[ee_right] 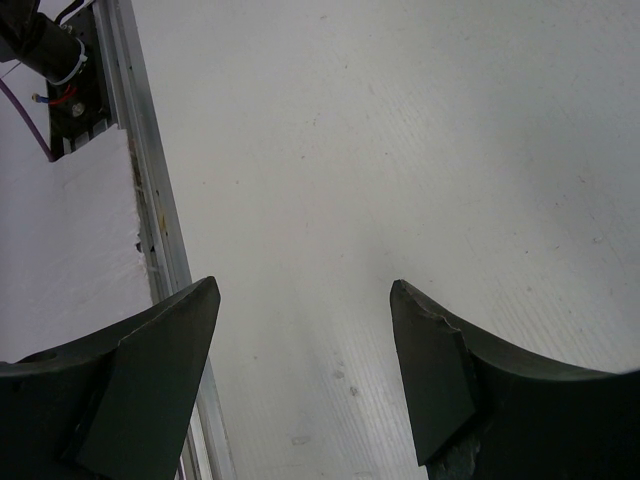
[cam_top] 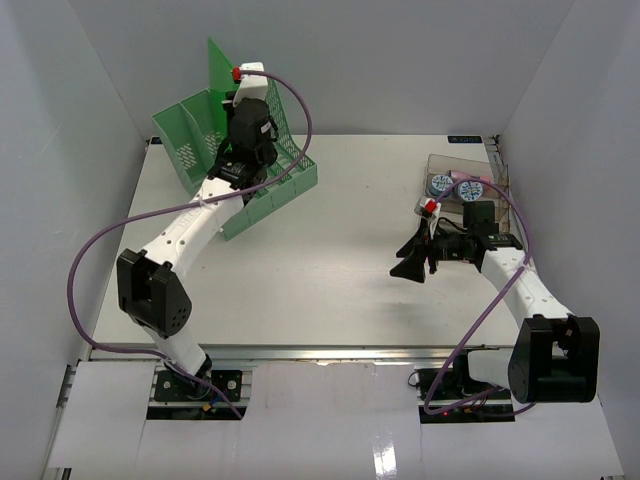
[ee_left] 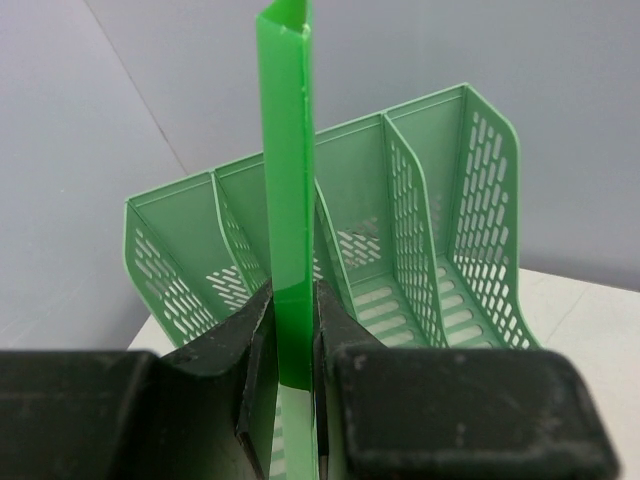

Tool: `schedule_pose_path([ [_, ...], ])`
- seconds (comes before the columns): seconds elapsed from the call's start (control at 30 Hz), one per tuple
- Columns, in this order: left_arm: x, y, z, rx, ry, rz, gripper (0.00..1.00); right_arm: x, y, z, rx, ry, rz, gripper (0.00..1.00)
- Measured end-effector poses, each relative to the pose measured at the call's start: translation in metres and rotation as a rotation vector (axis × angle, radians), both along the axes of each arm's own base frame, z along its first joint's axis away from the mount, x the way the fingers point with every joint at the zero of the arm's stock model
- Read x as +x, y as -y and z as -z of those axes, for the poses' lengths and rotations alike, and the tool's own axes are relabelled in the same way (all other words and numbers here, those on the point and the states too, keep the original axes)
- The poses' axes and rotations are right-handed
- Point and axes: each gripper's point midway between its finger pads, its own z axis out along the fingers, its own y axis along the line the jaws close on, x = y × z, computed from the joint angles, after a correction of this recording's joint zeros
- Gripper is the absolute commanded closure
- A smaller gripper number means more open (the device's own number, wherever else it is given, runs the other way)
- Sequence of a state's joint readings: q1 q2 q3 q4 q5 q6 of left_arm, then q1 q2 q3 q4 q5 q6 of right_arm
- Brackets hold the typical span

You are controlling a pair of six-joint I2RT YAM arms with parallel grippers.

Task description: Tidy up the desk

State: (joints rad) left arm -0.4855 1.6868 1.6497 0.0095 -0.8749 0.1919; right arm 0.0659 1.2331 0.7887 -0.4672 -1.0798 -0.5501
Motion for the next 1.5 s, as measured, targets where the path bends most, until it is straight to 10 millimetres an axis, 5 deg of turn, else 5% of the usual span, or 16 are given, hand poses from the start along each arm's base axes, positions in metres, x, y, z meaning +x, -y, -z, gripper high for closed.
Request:
schedule_pose_path([
  [0.5,0.032,-0.010,0.064,-0.047,0.021,0.041,1.00,0.001,0.001,-0.001,0.006,-0.002,0.004,0.25],
  [1.5,0.014,-0.009,0.054,-0.040,0.137,0.162,1.00,0.000,0.001,-0.002,0.015,-0.002,0.002,0.25],
])
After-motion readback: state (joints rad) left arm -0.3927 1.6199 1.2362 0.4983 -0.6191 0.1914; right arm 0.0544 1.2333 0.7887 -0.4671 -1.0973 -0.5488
